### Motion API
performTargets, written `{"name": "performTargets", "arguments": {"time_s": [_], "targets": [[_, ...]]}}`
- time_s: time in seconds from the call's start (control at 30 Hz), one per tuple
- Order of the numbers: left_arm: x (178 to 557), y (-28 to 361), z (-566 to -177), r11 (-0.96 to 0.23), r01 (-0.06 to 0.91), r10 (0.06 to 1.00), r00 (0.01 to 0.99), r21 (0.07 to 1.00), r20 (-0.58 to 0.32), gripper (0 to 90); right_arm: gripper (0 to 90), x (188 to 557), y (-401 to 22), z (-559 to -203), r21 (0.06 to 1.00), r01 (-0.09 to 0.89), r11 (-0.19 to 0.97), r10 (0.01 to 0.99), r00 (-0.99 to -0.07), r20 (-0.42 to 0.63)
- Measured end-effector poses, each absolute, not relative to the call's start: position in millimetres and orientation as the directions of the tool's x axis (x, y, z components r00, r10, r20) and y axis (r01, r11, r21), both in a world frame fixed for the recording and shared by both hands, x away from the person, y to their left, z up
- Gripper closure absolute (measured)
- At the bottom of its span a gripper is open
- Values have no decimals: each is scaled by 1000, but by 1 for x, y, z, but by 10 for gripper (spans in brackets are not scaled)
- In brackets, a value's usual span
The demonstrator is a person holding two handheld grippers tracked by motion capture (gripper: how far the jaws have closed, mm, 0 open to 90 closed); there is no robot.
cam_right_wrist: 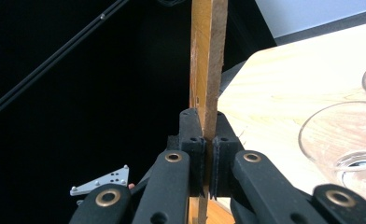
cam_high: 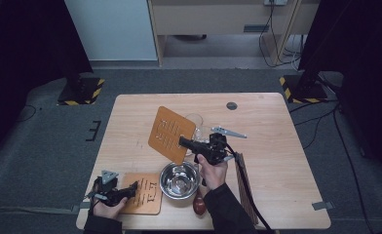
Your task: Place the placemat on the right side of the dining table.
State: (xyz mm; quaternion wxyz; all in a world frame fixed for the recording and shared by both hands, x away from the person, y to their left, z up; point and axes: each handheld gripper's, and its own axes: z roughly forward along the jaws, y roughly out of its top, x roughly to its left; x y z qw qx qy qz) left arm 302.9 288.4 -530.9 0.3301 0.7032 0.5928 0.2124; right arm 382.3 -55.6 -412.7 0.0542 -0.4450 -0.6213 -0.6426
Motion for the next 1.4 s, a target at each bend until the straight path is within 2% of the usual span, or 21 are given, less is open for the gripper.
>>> {"name": "performTargets", "arguments": {"time_s": [1.4], "targets": [[302,289,-532,-83,687,974,207,722,-86,120,870,393,-132,-397,747,555,-365,536,-531,656]]}}
